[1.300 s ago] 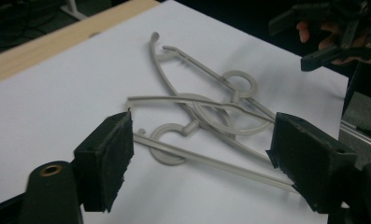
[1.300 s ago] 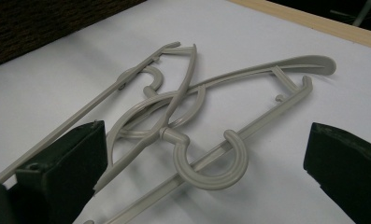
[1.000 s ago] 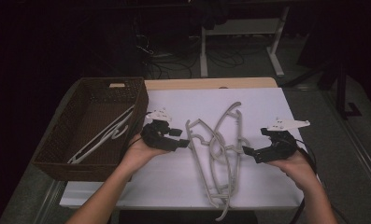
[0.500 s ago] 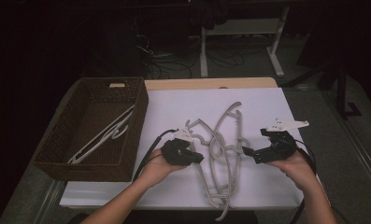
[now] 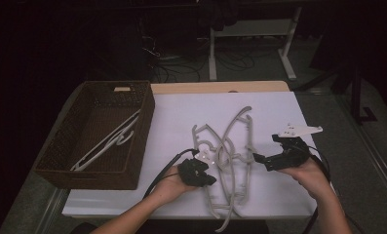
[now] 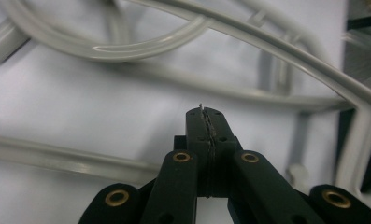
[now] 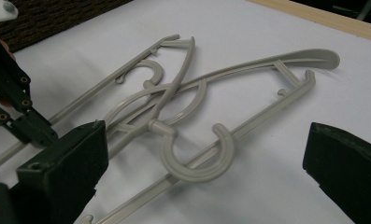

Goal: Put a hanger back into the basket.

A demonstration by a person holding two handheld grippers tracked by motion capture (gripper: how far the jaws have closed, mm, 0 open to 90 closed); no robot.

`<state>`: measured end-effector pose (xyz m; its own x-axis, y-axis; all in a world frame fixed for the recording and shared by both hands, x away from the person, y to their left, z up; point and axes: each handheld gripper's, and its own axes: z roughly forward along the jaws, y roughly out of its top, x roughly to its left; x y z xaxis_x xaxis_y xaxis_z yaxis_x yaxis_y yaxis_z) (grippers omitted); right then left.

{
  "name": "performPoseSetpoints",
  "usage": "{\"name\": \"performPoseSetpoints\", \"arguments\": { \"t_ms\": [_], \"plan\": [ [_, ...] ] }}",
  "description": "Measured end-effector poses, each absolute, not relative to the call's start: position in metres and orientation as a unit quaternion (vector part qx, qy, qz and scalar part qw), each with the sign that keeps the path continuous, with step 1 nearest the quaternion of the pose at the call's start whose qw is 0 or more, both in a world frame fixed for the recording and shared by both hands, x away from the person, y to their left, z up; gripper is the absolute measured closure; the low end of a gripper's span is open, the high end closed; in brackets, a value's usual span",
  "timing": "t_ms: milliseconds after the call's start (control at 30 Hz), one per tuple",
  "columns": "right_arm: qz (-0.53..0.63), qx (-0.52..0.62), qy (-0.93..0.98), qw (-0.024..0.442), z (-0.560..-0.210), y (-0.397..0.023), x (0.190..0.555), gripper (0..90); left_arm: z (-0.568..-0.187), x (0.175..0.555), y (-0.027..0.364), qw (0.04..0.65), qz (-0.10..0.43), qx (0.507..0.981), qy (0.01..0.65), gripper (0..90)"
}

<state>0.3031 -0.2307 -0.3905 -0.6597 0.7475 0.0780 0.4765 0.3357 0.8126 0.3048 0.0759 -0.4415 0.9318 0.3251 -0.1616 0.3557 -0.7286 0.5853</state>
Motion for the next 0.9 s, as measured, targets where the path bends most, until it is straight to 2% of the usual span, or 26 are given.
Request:
{"name": "performPoseSetpoints", "arguments": {
  "t_ms": [267,433,567,667,733,800,900],
  "plan": [
    [0.433,0.382,0.801,0.158,-0.39,-0.231,0.303,0.2,-0.442,0.321,0.113,0.288,0.016,0.931,0.224,90.0],
    [0.432,0.381,0.802,0.157,-0.39,-0.23,0.303,0.2,-0.437,0.335,0.136,0.289,0.042,0.921,0.258,90.0],
    [0.43,0.381,0.803,0.157,-0.391,-0.229,0.303,0.2,-0.435,0.339,0.142,0.296,0.044,0.915,0.27,89.4],
    [0.43,0.381,0.803,0.156,-0.391,-0.229,0.303,0.2,-0.433,0.337,0.14,0.312,0.034,0.909,0.273,81.4],
    [0.43,0.381,0.804,0.156,-0.391,-0.229,0.303,0.2,-0.431,0.334,0.136,0.324,0.025,0.906,0.272,69.6],
    [0.43,0.381,0.804,0.156,-0.391,-0.229,0.303,0.2,-0.429,0.328,0.13,0.334,0.014,0.904,0.267,62.5],
    [0.432,0.381,0.803,0.157,-0.391,-0.229,0.303,0.2,-0.426,0.318,0.12,0.344,-0.006,0.903,0.257,55.0]
  ]
}}
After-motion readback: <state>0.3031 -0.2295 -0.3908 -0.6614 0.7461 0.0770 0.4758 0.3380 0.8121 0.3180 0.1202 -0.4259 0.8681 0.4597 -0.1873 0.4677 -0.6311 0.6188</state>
